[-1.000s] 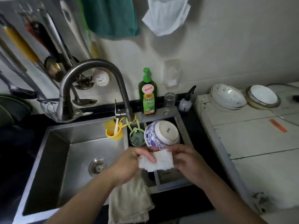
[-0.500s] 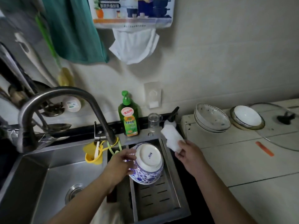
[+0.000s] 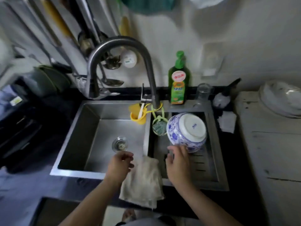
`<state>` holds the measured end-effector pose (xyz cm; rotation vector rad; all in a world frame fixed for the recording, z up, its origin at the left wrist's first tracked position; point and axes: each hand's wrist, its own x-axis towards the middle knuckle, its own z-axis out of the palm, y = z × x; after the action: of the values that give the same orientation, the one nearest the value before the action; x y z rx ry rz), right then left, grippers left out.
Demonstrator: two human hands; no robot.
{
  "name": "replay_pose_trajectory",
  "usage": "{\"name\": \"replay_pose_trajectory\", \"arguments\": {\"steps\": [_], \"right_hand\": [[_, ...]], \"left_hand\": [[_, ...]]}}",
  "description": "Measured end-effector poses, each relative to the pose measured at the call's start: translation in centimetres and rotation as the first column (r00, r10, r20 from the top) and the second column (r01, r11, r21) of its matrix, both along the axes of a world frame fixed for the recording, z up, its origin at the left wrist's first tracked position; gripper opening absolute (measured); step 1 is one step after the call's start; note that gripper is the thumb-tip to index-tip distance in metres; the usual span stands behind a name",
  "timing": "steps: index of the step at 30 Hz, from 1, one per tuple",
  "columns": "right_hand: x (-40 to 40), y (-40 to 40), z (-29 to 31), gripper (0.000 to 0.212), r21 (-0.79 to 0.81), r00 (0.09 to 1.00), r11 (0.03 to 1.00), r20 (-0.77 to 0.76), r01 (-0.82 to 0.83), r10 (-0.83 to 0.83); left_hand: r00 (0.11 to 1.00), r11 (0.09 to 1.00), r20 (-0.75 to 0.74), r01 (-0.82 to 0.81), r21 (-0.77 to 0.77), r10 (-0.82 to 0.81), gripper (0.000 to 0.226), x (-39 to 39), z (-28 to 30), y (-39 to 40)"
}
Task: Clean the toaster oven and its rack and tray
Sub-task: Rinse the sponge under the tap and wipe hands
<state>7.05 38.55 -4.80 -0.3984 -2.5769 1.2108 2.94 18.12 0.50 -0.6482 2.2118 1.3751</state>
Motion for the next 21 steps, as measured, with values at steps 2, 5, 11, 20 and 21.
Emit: {"name": "replay_pose_trajectory", "arguments": {"steps": [2, 5, 11, 20, 21], "right_hand": [[1.8, -6.1, -1.6, 0.035, 0.165, 0.954, 0.939, 0.033, -0.300, 0.299], [3.3, -11.2, -5.2, 0.060, 0.377, 0.803, 0.710, 0.289, -0.596, 0.521], [6.7, -9.9, -6.6, 0.074, 0.549, 0.740, 0.497, 0.467, -0.672, 0.484], [6.5, -24.4, -7.4, 0.077, 0.600, 0.781, 0.504, 0.526, -0.621, 0.336], [5.8, -27.9, -7.4, 0.076, 0.589, 0.766, 0.493, 0.532, -0.640, 0.360]], "left_hand": [[0.989, 0.988, -0.041, -0.145, -0.060, 0.143, 0.023, 2.8, -0.4, -3.9], [0.968, 0.955, -0.035, -0.251, -0.159, 0.248, 0.025, 7.2, -1.3, -10.1], [0.950, 0.932, -0.009, -0.307, -0.190, 0.311, 0.029, 13.1, -2.6, -19.9], [0.891, 0.889, -0.065, -0.453, -0.066, 0.449, 0.029, 17.6, -5.9, -36.5], [0.884, 0.884, -0.062, -0.466, -0.041, 0.463, 0.030, 18.0, -6.2, -38.5]]}}
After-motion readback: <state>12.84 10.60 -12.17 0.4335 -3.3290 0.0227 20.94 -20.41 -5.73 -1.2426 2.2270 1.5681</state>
